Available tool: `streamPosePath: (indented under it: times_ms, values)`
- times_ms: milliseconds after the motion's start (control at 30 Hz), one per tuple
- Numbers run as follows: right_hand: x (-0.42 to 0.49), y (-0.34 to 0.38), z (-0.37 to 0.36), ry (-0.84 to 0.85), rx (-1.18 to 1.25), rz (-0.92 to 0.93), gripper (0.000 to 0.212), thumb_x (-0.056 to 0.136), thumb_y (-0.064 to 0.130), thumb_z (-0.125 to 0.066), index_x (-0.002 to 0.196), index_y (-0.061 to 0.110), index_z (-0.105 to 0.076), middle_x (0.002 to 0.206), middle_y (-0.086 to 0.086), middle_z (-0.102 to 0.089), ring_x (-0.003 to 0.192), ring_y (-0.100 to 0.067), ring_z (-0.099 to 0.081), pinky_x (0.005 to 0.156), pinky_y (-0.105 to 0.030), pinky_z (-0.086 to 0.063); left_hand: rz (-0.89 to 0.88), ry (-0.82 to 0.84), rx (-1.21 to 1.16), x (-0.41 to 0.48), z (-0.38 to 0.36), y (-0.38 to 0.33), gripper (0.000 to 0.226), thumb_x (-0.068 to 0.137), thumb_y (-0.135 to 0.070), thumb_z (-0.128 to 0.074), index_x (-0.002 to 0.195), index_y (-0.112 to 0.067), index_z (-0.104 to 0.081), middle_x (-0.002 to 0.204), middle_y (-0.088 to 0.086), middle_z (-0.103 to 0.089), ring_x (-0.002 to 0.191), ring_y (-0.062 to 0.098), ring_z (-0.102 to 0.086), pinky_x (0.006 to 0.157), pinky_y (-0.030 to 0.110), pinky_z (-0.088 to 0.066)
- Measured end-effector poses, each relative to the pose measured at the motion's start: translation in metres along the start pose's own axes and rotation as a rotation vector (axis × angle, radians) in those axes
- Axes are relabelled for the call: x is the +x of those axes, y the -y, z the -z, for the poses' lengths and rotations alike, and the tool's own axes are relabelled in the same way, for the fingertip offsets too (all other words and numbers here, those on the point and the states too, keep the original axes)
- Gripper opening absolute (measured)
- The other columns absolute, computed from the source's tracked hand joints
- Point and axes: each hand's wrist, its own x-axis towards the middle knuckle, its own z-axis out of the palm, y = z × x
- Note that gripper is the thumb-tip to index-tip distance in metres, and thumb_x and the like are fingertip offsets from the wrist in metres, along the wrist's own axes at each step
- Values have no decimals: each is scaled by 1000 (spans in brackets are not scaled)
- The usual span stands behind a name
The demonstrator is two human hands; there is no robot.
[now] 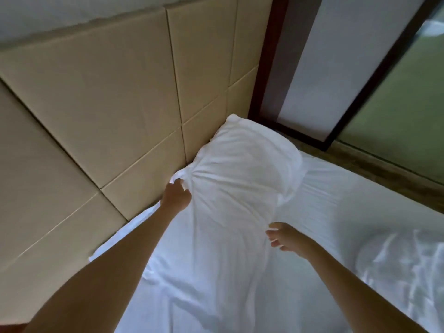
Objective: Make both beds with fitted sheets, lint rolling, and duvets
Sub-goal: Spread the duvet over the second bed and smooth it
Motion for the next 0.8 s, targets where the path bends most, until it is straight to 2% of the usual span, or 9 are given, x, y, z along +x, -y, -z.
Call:
streamPosePath:
  times_ms: [100, 200, 333, 433, 467, 500, 567, 700, 800]
  values:
    - [5, -30, -40, 147, 1, -66, 29, 95, 25, -51, 124, 20, -50, 92, 3, -58, 80, -11, -58, 69, -24, -39, 10, 146, 64, -17, -42, 32, 36, 95, -16, -43, 130, -7, -51, 133, 12, -54, 123, 29, -49, 95, 30, -40]
    - [-8, -66, -46, 158, 51, -122, 17, 95, 23, -51, 111, 21, -54, 91, 2, -58, 76, -9, -59, 65, -22, -39, 38, 172, 113, -40, -69, 51, 33, 95, -10, -40, 123, -7, -58, 129, 11, -58, 121, 28, -51, 95, 28, -40]
    - [-36, -117, -13, -5, 108, -175, 16, 95, 11, -48, 108, 12, -58, 82, -1, -61, 66, -9, -60, 60, -20, -39, -4, 186, 95, -81, -92, 42, 32, 92, -5, -42, 115, -6, -64, 123, 11, -62, 117, 29, -54, 92, 28, -41]
    - [-61, -169, 26, -206, 198, -137, 29, 95, -5, -38, 118, -8, -56, 65, -5, -66, 49, -11, -59, 46, -15, -40, -91, 209, 51, -115, -109, 10, 31, 90, -4, -44, 111, -7, -66, 120, 10, -65, 114, 29, -56, 89, 28, -41]
    - [-72, -188, 38, -290, 182, -117, 29, 96, -4, -39, 119, -8, -57, 74, -10, -69, 54, -12, -59, 50, -16, -44, -125, 217, 43, -128, -116, -4, 30, 90, -4, -44, 109, -7, -66, 118, 10, -65, 112, 29, -56, 89, 28, -42]
    - [-84, -205, 48, -363, 169, -117, 28, 96, -1, -42, 116, -2, -60, 90, -16, -70, 66, -15, -60, 62, -20, -49, -159, 222, 40, -143, -123, -18, 30, 90, -4, -43, 108, -7, -67, 117, 10, -66, 111, 29, -57, 89, 29, -43]
    - [-111, -236, 67, -488, 135, -98, 25, 93, 3, -49, 113, 7, -64, 114, -18, -65, 87, -18, -56, 85, -29, -48, -218, 231, 42, -175, -139, -49, 30, 89, -5, -43, 107, -9, -67, 116, 8, -66, 110, 29, -57, 88, 29, -44]
    - [-176, -308, 105, -600, 30, -43, 27, 93, 4, -48, 113, 5, -66, 120, -13, -64, 104, -24, -59, 85, -24, -38, -372, 259, 103, -255, -184, -111, 29, 91, -7, -42, 106, -10, -67, 118, 9, -65, 112, 30, -57, 92, 32, -44]
    - [-224, -381, 133, -648, -7, -41, 27, 93, 5, -47, 111, 8, -67, 124, -6, -63, 117, -23, -56, 95, -21, -34, -455, 278, 104, -332, -228, -153, 28, 91, -8, -43, 104, -9, -67, 115, 10, -66, 110, 30, -58, 91, 32, -46]
